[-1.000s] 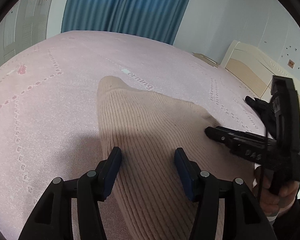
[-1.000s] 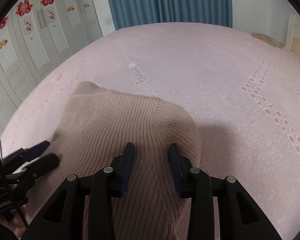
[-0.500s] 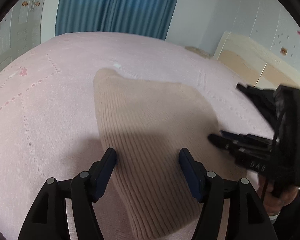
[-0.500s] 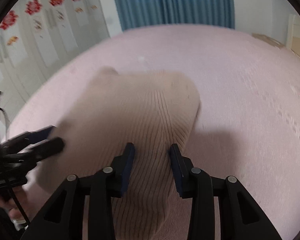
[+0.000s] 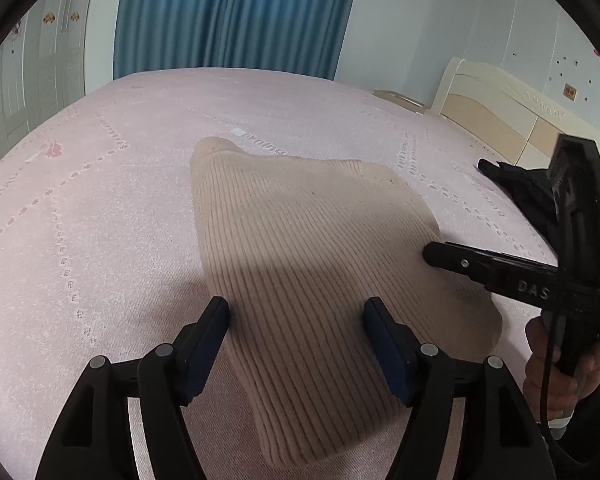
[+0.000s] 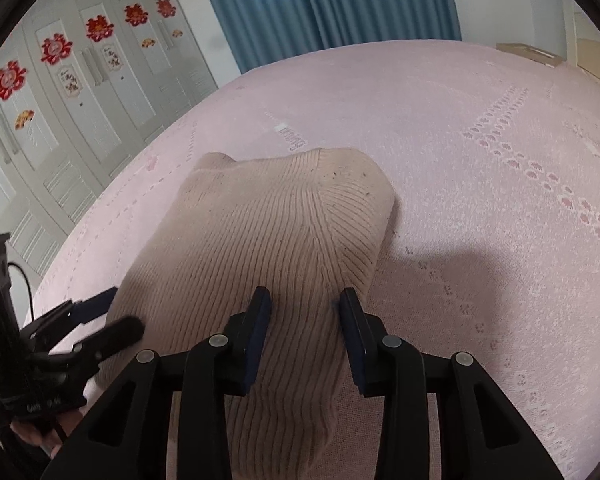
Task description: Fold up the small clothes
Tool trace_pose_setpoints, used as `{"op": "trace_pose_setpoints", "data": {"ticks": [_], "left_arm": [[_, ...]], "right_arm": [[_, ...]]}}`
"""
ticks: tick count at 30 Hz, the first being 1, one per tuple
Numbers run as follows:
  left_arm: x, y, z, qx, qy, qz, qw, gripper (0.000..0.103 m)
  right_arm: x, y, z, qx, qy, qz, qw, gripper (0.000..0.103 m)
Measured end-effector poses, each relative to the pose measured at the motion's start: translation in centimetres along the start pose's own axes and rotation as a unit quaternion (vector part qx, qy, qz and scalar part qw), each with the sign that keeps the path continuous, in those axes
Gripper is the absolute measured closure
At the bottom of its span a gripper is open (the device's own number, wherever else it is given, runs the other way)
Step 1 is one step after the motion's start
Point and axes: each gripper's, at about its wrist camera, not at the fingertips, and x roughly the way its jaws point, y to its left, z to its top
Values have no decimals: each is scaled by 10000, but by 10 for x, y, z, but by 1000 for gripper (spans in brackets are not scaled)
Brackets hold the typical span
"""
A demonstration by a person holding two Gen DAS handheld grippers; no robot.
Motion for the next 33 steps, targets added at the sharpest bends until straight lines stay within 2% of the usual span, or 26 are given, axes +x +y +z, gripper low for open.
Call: {"op": "trace_pose_setpoints", "data": {"ticks": [2,3,6,7,9,11,14,21,26,27,28,31,33], "left_arm": [[-1,-1,0,1,-1,47,10000,35],[-2,-2,-1,-19,-1,53,10000,35],[-4,-1,-2,-132,-19,65,9999,35],[-3,-1,-2,-150,-11,87,9998,35],[2,-2,-3,-151,101,201,9996,34],[3,-4,-3,-144,96,246,9995,33],[2,-4,-2,-180,108,267,9994,33],[-3,1,-10,-460,246,196,9984,33],[-10,-3,-15,-392,225,258,9986,33],[-11,-1,-16,-414,225,262,9985,33],[-11,1,-16,-440,224,260,9984,33],[-16,10,-16,-561,170,250,9980,33],[-18,18,-15,-734,116,196,9970,33]], "right_arm": [[1,2,0,2,-45,-49,10000,77],[-1,2,0,-21,-127,-88,9999,92],[-18,-11,3,316,-492,504,9970,93],[-18,-15,4,416,-509,561,9963,93],[-6,-23,4,580,-270,478,9968,93],[6,-21,2,522,-48,209,9984,93],[2,-6,4,177,-109,-71,9998,90],[-4,-7,-5,136,-65,-41,9999,74],[-3,-10,-6,323,-53,159,9993,74],[-3,-12,-5,370,-79,183,9991,84],[-4,-13,-5,391,-134,195,9990,89],[-12,-18,-3,536,-344,344,9974,90],[-8,-20,-2,555,-249,252,9978,90]]}}
